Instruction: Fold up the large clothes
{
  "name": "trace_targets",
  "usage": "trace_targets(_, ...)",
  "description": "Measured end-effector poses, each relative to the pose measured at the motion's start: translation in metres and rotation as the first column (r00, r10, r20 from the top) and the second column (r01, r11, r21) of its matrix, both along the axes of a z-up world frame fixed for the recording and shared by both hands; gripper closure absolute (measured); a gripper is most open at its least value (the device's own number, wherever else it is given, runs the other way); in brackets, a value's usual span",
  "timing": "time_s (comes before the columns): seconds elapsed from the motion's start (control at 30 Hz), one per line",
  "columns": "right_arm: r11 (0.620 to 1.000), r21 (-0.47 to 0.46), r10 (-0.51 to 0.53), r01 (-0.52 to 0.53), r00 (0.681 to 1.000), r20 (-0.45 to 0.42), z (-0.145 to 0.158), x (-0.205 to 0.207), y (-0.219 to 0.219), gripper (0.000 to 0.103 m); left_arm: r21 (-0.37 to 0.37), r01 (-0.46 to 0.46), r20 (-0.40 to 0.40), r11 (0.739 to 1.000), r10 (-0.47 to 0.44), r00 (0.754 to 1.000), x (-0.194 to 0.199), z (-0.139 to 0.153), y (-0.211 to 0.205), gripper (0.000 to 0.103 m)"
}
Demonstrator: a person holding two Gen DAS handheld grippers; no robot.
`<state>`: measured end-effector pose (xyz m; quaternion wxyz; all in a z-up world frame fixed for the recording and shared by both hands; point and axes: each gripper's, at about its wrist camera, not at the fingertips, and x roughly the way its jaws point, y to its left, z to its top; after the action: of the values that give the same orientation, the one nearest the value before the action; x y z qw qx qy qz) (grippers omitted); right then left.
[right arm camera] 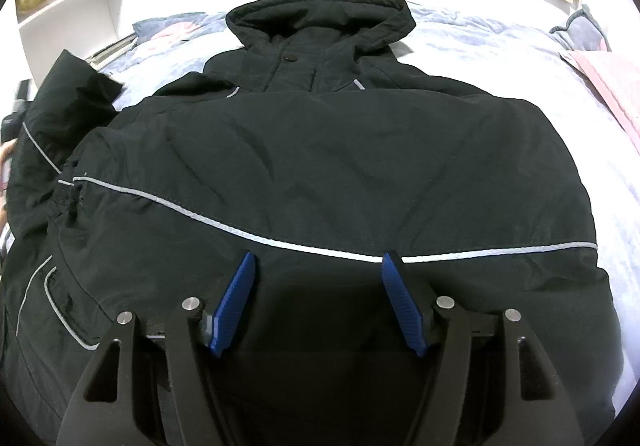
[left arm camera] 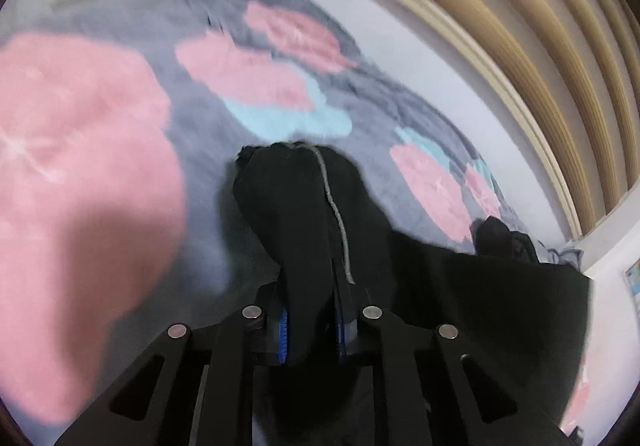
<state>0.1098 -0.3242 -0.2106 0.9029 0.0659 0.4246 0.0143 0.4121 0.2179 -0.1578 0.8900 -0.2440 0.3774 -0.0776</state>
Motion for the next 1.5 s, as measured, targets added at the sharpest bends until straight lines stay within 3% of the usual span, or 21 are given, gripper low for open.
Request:
trace_targets(0.1,0.996,-0.086,0.008,-0.009,1.0,-0.013,0.01,0.0,0.016,0.033,0.053,-0.083,0.041,0.995,0.081,0.996,-0.036,0.028,0.024,0.088)
trace_targets(0.3,0.978,-0.009,0.21,-0.21,0.977,0.047,0.072,0.002,0.096,0.033,0.096,-0.325,0.073,0.941,0.319,0.945,-0.128,0.067,0.109,0.087)
trace_targets(0.4,0.955,0.023,0.292,-0.294,0.953,0.076,0.1,0.015,0.153,0.033,0.041,-0.308,0.022,0.951,0.307,0.951,-0.164,0.053,0.141,0.087)
trace_targets(0.5,0.94,0.034,0.337,-0.34,0.939,0.068,0.107,0.038,0.208,0.035,0.067,-0.276,-0.022,0.959,0.278,0.96,-0.179,0.025,0.149,0.087)
trace_targets(0.57,0.941,0.011,0.337,-0.337,0.941,0.032,0.096,0.058,0.241,0.049,0.056,-0.261,-0.058,0.964,0.264,0.963,-0.182,0.0,0.154,0.086)
trace_targets(0.6,0.944,0.0,0.33,-0.33,0.944,0.011,0.088,0.064,0.251,0.057,0.039,-0.259,-0.065,0.965,0.262,0.963,-0.184,-0.009,0.158,0.084)
trace_targets(0.63,0.948,-0.005,0.319,-0.319,0.948,-0.013,0.077,0.071,0.261,0.057,0.002,-0.26,-0.063,0.966,0.259,0.964,-0.185,-0.017,0.163,0.081)
trace_targets(0.77,0.947,-0.078,0.304,-0.312,0.947,-0.098,0.031,0.082,0.289,0.058,-0.2,-0.228,-0.046,0.953,0.223,0.974,-0.188,-0.038,0.182,0.049)
trace_targets(0.87,0.94,-0.119,0.312,-0.319,0.947,-0.074,0.026,0.076,0.291,0.056,-0.297,-0.25,-0.054,0.921,0.245,0.968,-0.187,-0.051,0.193,0.048)
trace_targets(0.93,0.941,-0.108,0.315,-0.321,0.947,-0.065,0.026,0.073,0.289,0.056,-0.302,-0.26,-0.057,0.917,0.255,0.965,-0.182,-0.053,0.193,0.048)
trace_targets(1.0,0.942,-0.096,0.317,-0.321,0.947,-0.06,0.027,0.071,0.288,0.056,-0.265,-0.273,-0.058,0.925,0.267,0.962,-0.173,-0.051,0.189,0.052)
trace_targets(1.03,0.942,-0.092,0.318,-0.322,0.946,-0.06,0.028,0.069,0.287,0.056,-0.227,-0.28,-0.054,0.933,0.275,0.96,-0.169,-0.047,0.185,0.062)
trace_targets(1.07,0.942,-0.086,0.32,-0.324,0.946,-0.057,0.032,0.066,0.287,0.056,-0.201,-0.275,-0.038,0.94,0.273,0.961,-0.168,-0.042,0.18,0.08)
trace_targets(1.1,0.942,-0.078,0.322,-0.326,0.945,-0.058,0.034,0.065,0.286,0.056,-0.179,-0.262,-0.017,0.948,0.263,0.965,-0.167,-0.035,0.175,0.085)
trace_targets(1.2,0.939,0.024,0.343,-0.343,0.938,-0.05,0.049,0.054,0.272,0.056,-0.097,-0.233,0.057,0.968,0.239,0.969,-0.171,-0.005,0.156,0.088)
trace_targets(1.33,0.943,0.108,0.318,-0.316,0.948,0.001,0.079,0.029,0.237,0.055,0.005,-0.124,0.194,0.992,0.121,0.974,-0.182,0.049,0.108,0.089)
trace_targets(1.5,0.969,0.111,0.214,-0.222,0.973,0.083,0.121,-0.014,0.185,0.055,0.136,0.1,0.327,0.986,-0.14,0.934,-0.198,0.114,0.002,0.089)
